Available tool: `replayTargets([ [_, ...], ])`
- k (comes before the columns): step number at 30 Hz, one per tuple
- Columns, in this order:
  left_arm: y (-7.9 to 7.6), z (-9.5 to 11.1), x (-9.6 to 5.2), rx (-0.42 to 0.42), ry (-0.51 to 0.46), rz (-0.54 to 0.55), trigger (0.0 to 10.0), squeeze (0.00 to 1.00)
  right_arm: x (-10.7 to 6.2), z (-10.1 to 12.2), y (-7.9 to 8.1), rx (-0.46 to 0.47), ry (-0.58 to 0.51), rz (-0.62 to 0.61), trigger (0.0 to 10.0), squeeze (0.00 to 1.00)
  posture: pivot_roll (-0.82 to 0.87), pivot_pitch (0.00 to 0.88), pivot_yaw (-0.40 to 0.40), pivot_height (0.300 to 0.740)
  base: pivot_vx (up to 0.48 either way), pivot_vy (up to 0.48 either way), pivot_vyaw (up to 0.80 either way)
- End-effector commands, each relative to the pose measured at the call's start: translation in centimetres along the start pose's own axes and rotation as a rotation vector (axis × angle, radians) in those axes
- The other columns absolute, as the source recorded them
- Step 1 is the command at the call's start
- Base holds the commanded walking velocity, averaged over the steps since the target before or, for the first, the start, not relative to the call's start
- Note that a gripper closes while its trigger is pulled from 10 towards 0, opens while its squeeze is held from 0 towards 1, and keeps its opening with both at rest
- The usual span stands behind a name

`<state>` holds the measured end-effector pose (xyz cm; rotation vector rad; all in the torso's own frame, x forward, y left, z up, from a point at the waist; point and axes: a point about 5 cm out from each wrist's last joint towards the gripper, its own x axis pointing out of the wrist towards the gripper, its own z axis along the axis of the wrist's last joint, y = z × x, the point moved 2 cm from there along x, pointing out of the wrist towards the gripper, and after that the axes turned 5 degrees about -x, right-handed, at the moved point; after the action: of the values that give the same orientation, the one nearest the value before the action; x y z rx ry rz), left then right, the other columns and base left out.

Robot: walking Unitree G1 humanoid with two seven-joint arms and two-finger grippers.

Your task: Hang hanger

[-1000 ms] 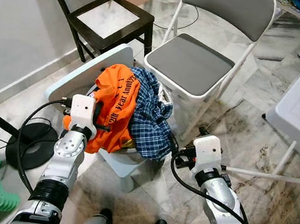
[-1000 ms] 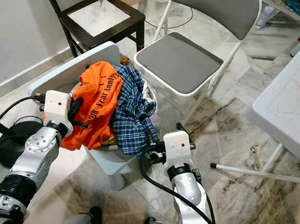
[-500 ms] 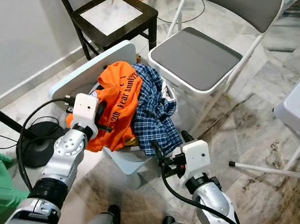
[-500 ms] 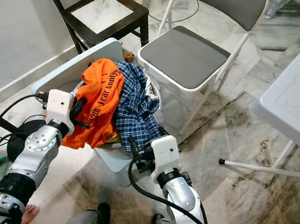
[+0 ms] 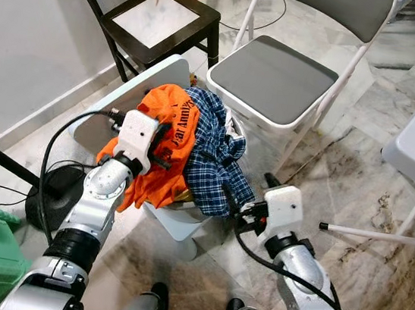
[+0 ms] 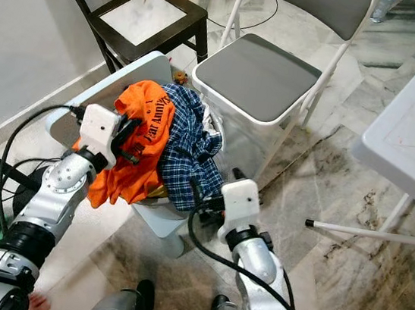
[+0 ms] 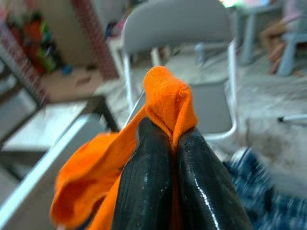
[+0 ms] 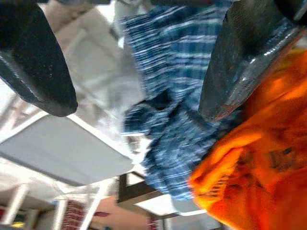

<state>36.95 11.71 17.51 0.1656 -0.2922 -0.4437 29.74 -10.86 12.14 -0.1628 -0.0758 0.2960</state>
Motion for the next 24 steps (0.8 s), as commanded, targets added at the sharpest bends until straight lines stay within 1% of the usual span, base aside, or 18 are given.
replayTargets([
  [1, -0.4, 0.4, 0.0, 0.010, -0.017, -0.026, 0.0, 0.00, -0.2, -0.6, -0.5, 0.026, 0.019, -0.046, 10.0, 0.00, 0.04, 0.224, 0.075, 0.740, 0.000, 0.000, 0.00],
  [2, -0.8, 0.8, 0.1, 0.010, -0.035, -0.037, 0.0, 0.00, -0.1, -0.6, -1.0, 0.032, 0.017, -0.071, 10.0, 0.00, 0.04, 0.213, 0.072, 0.740, 0.000, 0.000, 0.00],
  [3, -2.1, 1.4, 0.4, -0.005, -0.063, -0.086, 0.0, 0.00, 0.0, -0.6, -2.7, 0.055, 0.017, -0.162, 10.0, 0.00, 0.03, 0.199, 0.063, 0.740, 0.000, 0.000, 0.00],
  [5, -2.3, 1.4, 0.4, -0.009, -0.063, -0.093, 0.0, 0.00, 0.0, -0.7, -3.0, 0.058, 0.018, -0.175, 10.0, 0.00, 0.03, 0.199, 0.063, 0.740, 0.000, 0.000, 0.00],
  [6, -2.8, 1.3, 0.5, -0.014, -0.057, -0.116, 0.0, 0.00, 0.1, -0.7, -3.5, 0.070, 0.019, -0.202, 10.0, 0.00, 0.03, 0.192, 0.054, 0.740, 0.000, 0.000, 0.00],
  [7, -3.4, 1.3, 0.7, -0.019, -0.056, -0.147, 0.0, 0.00, 0.1, -0.7, -4.1, 0.090, 0.019, -0.233, 10.0, 0.00, 0.02, 0.180, 0.046, 0.740, 0.000, 0.000, 0.00],
  [8, -4.5, 1.7, 0.9, -0.023, -0.070, -0.202, 0.0, 0.00, 0.1, -0.7, -5.0, 0.108, 0.022, -0.275, 10.0, 0.00, 0.01, 0.162, 0.036, 0.740, 0.000, 0.000, 0.00],
  [9, -4.9, 2.1, 1.1, -0.034, -0.080, -0.231, 0.0, 0.00, 0.1, -0.5, -5.3, 0.103, 0.021, -0.286, 10.0, 0.00, 0.00, 0.160, 0.034, 0.740, 0.000, 0.000, 0.00],
  [10, -5.6, 2.9, 1.5, -0.071, -0.100, -0.281, 0.0, 0.00, 0.1, -0.3, -5.7, 0.094, 0.016, -0.304, 10.0, 0.00, -0.01, 0.148, 0.029, 0.740, 0.000, 0.000, 0.00],
  [14, -6.0, 3.3, 2.2, -0.107, -0.095, -0.279, 0.0, 0.00, -0.2, 0.0, -6.5, 0.084, 0.008, -0.335, 10.0, 0.00, -0.05, 0.147, 0.029, 0.740, 0.000, 0.000, 0.00],
  [15, -6.1, 3.1, 2.5, -0.139, -0.082, -0.253, 0.0, 0.00, -0.7, 0.0, -7.3, 0.080, 0.010, -0.377, 10.0, 0.00, -0.07, 0.148, 0.033, 0.740, 0.000, 0.000, 0.00],
  [17, -6.2, 2.7, 2.5, -0.168, -0.065, -0.230, 0.0, 0.00, -1.4, 0.0, -7.9, 0.083, 0.015, -0.418, 10.0, 0.00, -0.09, 0.155, 0.035, 0.740, 0.000, 0.000, 0.00],
  [19, -6.3, 2.3, 2.5, -0.166, -0.050, -0.214, 0.0, 0.00, -1.9, -0.1, -8.2, 0.086, 0.017, -0.435, 10.0, 0.00, -0.10, 0.159, 0.034, 0.740, 0.000, 0.000, 0.00],
  [20, -6.6, 1.5, 2.1, -0.159, -0.023, -0.215, 3.0, 0.00, -2.4, -0.4, -8.3, 0.091, 0.028, -0.457, 10.0, 0.00, -0.10, 0.158, 0.031, 0.740, 0.000, 0.000, 0.00],
  [21, -6.8, 1.3, 2.0, -0.156, -0.014, -0.219, 3.5, 0.00, -2.5, -0.6, -8.4, 0.094, 0.032, -0.464, 10.0, 0.00, -0.10, 0.158, 0.031, 0.740, 0.000, 0.000, 0.00],
  [22, -6.8, 0.5, 1.7, -0.138, 0.018, -0.202, 5.0, 0.00, -2.7, -0.9, -8.3, 0.106, 0.042, -0.475, 10.0, 0.00, -0.09, 0.159, 0.032, 0.740, 0.000, 0.000, 0.00],
  [23, -6.7, -0.5, 1.3, -0.117, 0.062, -0.178, 8.9, 0.00, -2.9, -1.3, -8.2, 0.120, 0.053, -0.485, 10.0, 0.00, -0.08, 0.150, 0.032, 0.740, 0.000, 0.000, 0.00],
  [24, -6.7, -1.0, 1.0, -0.115, 0.080, -0.171, 8.9, 0.00, -3.0, -1.5, -8.1, 0.124, 0.057, -0.486, 10.0, 0.00, -0.08, 0.146, 0.031, 0.740, 0.000, 0.000, 0.00],
])
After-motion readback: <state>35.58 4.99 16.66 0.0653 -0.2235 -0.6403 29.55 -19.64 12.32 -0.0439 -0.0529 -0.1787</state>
